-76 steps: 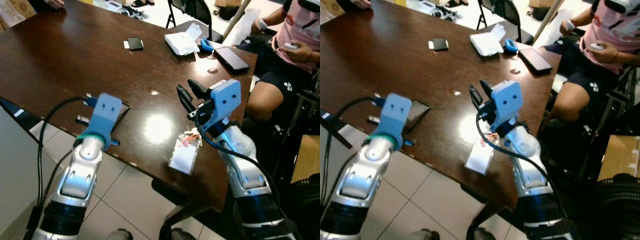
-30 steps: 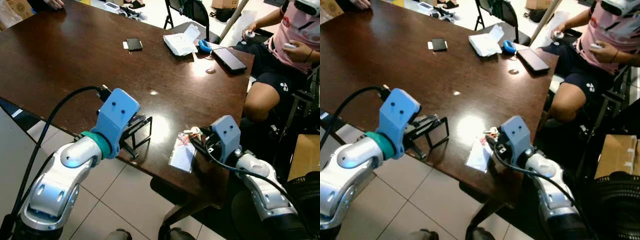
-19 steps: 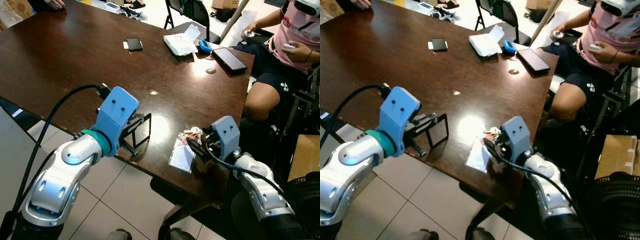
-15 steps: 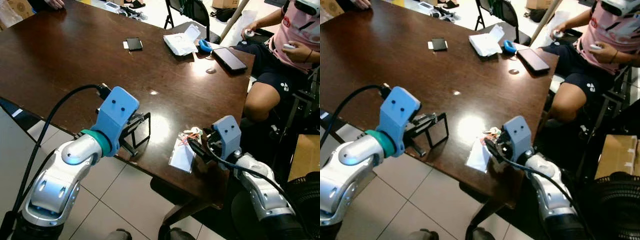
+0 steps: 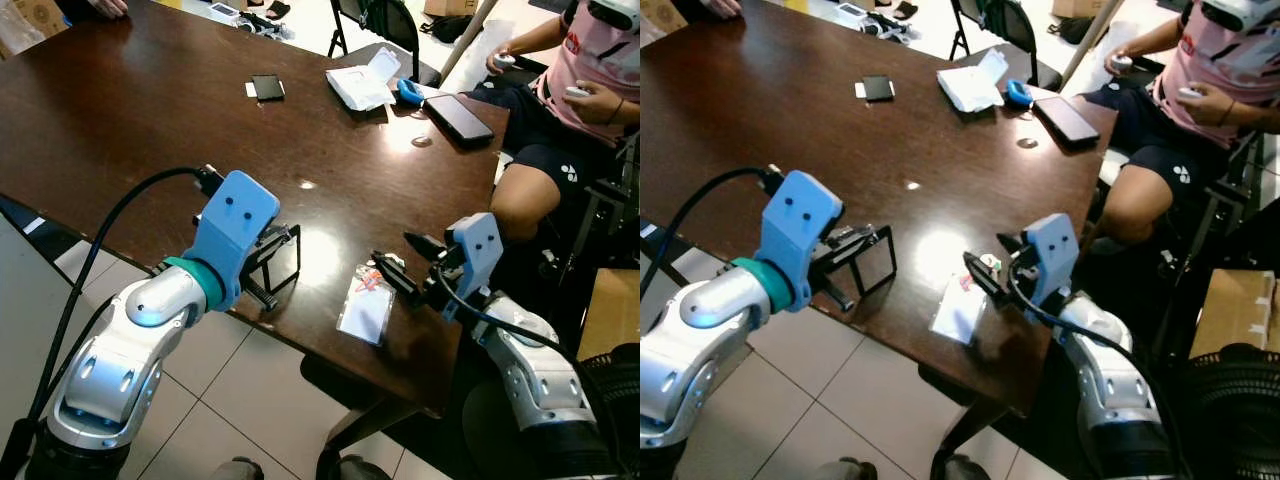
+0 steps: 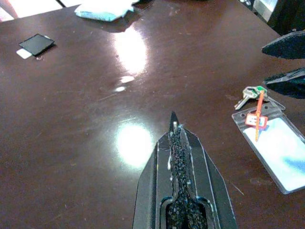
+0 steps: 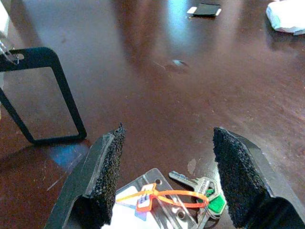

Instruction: Hang keys on a hook

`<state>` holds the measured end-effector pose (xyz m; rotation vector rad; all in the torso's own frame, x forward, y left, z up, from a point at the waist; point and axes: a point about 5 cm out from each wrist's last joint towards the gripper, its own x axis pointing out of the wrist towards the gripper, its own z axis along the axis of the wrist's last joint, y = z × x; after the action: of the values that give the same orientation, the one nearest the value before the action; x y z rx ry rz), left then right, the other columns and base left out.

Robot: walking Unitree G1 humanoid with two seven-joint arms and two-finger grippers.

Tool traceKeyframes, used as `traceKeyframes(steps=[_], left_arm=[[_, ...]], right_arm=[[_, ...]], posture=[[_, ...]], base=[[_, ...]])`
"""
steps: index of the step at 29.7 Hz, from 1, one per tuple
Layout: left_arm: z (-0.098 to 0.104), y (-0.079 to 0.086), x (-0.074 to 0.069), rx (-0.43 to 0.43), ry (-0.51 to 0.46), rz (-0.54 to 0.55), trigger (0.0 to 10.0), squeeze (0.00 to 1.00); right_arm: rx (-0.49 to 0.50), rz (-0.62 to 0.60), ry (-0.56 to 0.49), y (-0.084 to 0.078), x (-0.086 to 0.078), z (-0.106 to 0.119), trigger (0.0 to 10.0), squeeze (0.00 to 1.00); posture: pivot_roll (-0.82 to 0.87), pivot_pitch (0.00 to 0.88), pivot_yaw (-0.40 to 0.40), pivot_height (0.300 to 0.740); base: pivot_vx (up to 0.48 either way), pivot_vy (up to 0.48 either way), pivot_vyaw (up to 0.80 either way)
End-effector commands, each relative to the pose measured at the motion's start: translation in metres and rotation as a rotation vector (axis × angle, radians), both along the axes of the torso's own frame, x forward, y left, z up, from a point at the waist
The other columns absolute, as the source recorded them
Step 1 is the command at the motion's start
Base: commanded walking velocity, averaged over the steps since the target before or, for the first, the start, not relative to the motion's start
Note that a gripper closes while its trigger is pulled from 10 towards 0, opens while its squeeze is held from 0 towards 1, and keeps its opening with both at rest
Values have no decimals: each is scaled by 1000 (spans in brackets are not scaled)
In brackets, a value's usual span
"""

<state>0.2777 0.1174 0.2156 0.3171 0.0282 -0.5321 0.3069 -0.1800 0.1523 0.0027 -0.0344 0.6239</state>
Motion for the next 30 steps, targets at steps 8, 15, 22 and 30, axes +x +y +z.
traceKeyframes(steps=[8, 15, 22, 30], left_arm=[[-5, -3, -1, 10, 26, -12, 10000, 0], [-5, -5, 0, 12, 28, -25, 10000, 0], [-4, -5, 1, 12, 26, -23, 10000, 0], [-5, -3, 0, 11, 32, -15, 10000, 0]], right_arm=[[120, 12, 265, -4, -30, -44, 10000, 0], [218, -105, 370, -21, -26, -56, 10000, 0], [274, -100, 371, -21, -19, -49, 10000, 0], [330, -104, 327, -15, -5, -32, 10000, 0]], posture=[[72, 110, 36, 740], [68, 111, 44, 740], [68, 111, 44, 740], [83, 120, 46, 740]], base=[[0, 0, 0], [0, 0, 0], [0, 0, 0], [0, 0, 0]])
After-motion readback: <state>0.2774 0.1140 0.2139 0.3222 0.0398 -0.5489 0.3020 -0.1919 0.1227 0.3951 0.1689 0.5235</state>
